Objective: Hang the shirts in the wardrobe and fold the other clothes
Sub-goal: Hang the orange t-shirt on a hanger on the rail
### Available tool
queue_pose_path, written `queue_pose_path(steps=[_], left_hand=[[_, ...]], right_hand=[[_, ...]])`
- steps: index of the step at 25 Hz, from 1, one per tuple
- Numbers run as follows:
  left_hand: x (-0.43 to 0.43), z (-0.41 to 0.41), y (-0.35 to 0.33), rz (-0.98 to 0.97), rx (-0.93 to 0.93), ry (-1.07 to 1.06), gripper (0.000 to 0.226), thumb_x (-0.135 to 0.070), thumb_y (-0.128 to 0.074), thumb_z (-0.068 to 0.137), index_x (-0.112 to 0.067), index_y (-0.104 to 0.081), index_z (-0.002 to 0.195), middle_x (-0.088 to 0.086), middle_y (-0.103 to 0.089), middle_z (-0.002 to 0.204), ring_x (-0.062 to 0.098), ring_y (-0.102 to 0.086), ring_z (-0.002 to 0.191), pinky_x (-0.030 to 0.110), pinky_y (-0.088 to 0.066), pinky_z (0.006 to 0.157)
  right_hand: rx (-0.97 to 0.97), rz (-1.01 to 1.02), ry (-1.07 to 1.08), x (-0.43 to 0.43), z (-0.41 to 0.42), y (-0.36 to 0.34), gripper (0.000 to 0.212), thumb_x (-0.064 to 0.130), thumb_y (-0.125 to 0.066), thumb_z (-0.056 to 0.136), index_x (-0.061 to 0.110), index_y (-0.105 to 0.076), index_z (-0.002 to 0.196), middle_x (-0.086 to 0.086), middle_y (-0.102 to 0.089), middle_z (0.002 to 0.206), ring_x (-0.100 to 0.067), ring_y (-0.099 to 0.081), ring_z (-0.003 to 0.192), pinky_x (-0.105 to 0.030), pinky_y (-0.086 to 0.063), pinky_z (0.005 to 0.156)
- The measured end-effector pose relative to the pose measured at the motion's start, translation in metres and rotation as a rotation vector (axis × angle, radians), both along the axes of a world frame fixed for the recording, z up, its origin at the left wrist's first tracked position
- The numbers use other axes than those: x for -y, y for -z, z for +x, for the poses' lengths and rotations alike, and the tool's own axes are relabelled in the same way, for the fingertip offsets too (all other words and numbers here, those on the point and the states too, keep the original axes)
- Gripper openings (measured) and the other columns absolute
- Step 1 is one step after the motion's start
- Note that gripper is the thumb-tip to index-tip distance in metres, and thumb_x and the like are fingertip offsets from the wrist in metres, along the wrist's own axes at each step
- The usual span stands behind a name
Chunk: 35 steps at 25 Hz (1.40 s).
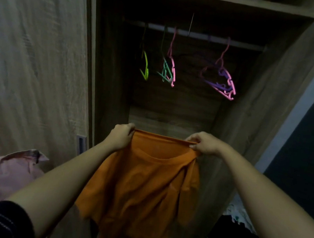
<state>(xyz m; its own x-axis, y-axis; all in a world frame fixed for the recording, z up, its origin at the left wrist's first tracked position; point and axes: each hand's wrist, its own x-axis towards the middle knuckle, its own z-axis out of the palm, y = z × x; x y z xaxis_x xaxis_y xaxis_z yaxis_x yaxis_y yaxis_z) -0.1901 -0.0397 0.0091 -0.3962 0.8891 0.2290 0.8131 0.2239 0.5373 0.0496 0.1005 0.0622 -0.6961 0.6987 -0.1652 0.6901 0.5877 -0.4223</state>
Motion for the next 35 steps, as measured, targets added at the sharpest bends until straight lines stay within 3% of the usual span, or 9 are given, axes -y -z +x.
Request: queue_pose_path(steps=[4, 8, 11, 14, 16, 20, 24, 27, 35], left_hand=[[0.007, -0.003, -0.024, -0.007, 0.009, 0.138, 0.031, -0.043, -0.045, 0.095, -0.018, -0.053, 0.113, -0.001, -0.055, 0.099, 0.015, -0.055, 0.092, 0.027, -0.040, 0.076], [0.014, -0.024, -0.049, 0.047, -0.144, 0.109, 0.021, -0.044, -0.053, 0.091, -0.024, -0.055, 0.086, -0.006, -0.056, 0.082, 0.014, -0.060, 0.082, 0.025, -0.042, 0.067], [0.016, -0.036, -0.053, 0.134, -0.128, 0.018, 0.018, -0.040, -0.054, 0.091, -0.022, -0.058, 0.086, -0.003, -0.060, 0.084, 0.013, -0.060, 0.082, 0.024, -0.044, 0.069], [0.017, -0.030, -0.056, 0.187, -0.116, 0.030, 0.018, -0.035, -0.056, 0.091, -0.017, -0.061, 0.090, -0.001, -0.062, 0.085, 0.009, -0.060, 0.079, 0.018, -0.044, 0.065], [0.016, -0.019, -0.060, 0.189, -0.049, 0.147, 0.022, -0.035, -0.053, 0.093, -0.015, -0.063, 0.091, -0.002, -0.063, 0.085, 0.005, -0.061, 0.077, 0.017, -0.047, 0.065], [0.004, -0.022, -0.076, 0.366, 0.142, 0.013, 0.040, -0.044, -0.034, 0.098, -0.016, -0.060, 0.112, -0.001, -0.062, 0.089, 0.013, -0.060, 0.083, 0.025, -0.044, 0.070], [-0.032, -0.047, -0.098, 0.375, 0.091, -0.074, 0.044, -0.042, -0.042, 0.097, -0.012, -0.051, 0.128, 0.010, -0.063, 0.108, 0.024, -0.061, 0.099, 0.037, -0.050, 0.086], [-0.067, -0.063, -0.123, 0.384, 0.139, -0.138, 0.046, -0.038, -0.044, 0.097, -0.008, -0.049, 0.131, 0.016, -0.062, 0.114, 0.024, -0.059, 0.101, 0.030, -0.045, 0.081], [-0.158, -0.085, -0.163, 0.372, 0.487, -0.283, 0.059, -0.042, -0.041, 0.097, -0.004, -0.032, 0.141, 0.019, -0.043, 0.140, 0.036, -0.044, 0.127, 0.041, -0.038, 0.100]], right_hand=[[-0.355, -0.194, 0.111, 0.004, 0.009, -0.004, 0.014, 0.014, -0.047, 0.095, 0.018, -0.057, 0.104, -0.002, -0.056, 0.091, -0.013, -0.054, 0.079, -0.027, -0.047, 0.071], [-0.381, 0.067, -0.195, 0.020, 0.018, -0.017, 0.033, 0.006, -0.061, 0.079, 0.030, -0.044, 0.092, 0.001, -0.043, 0.098, -0.014, -0.046, 0.086, -0.034, -0.044, 0.076], [-0.269, 0.083, -0.307, 0.029, 0.022, -0.028, 0.035, -0.005, -0.055, 0.078, 0.029, -0.056, 0.074, 0.003, -0.043, 0.106, -0.012, -0.047, 0.099, -0.029, -0.043, 0.085], [0.014, 0.363, -0.195, 0.025, 0.020, -0.030, 0.035, 0.002, -0.054, 0.086, 0.025, -0.066, 0.110, -0.001, -0.046, 0.134, -0.016, -0.047, 0.119, -0.032, -0.043, 0.097], [-0.053, 0.363, 0.008, 0.027, 0.012, -0.029, 0.045, 0.004, -0.055, 0.085, 0.017, -0.054, 0.129, -0.007, -0.050, 0.135, -0.019, -0.053, 0.115, -0.030, -0.047, 0.091], [-0.245, 0.287, 0.088, 0.037, -0.013, -0.038, 0.059, 0.004, -0.056, 0.075, 0.013, -0.049, 0.132, -0.009, -0.046, 0.136, -0.022, -0.047, 0.123, -0.027, -0.041, 0.098], [-0.167, 0.396, -0.062, 0.044, -0.045, -0.052, 0.060, -0.002, -0.052, 0.077, 0.015, -0.047, 0.134, -0.008, -0.046, 0.133, -0.024, -0.043, 0.127, -0.032, -0.039, 0.104], [-0.113, 0.429, -0.153, 0.040, -0.057, -0.064, 0.063, -0.004, -0.051, 0.078, 0.018, -0.044, 0.136, -0.008, -0.044, 0.135, -0.025, -0.039, 0.129, -0.032, -0.036, 0.105], [-0.034, 0.462, -0.188, 0.010, -0.052, -0.090, 0.069, 0.000, -0.054, 0.078, 0.021, -0.035, 0.141, 0.000, -0.042, 0.128, -0.019, -0.038, 0.125, -0.033, -0.040, 0.103]])
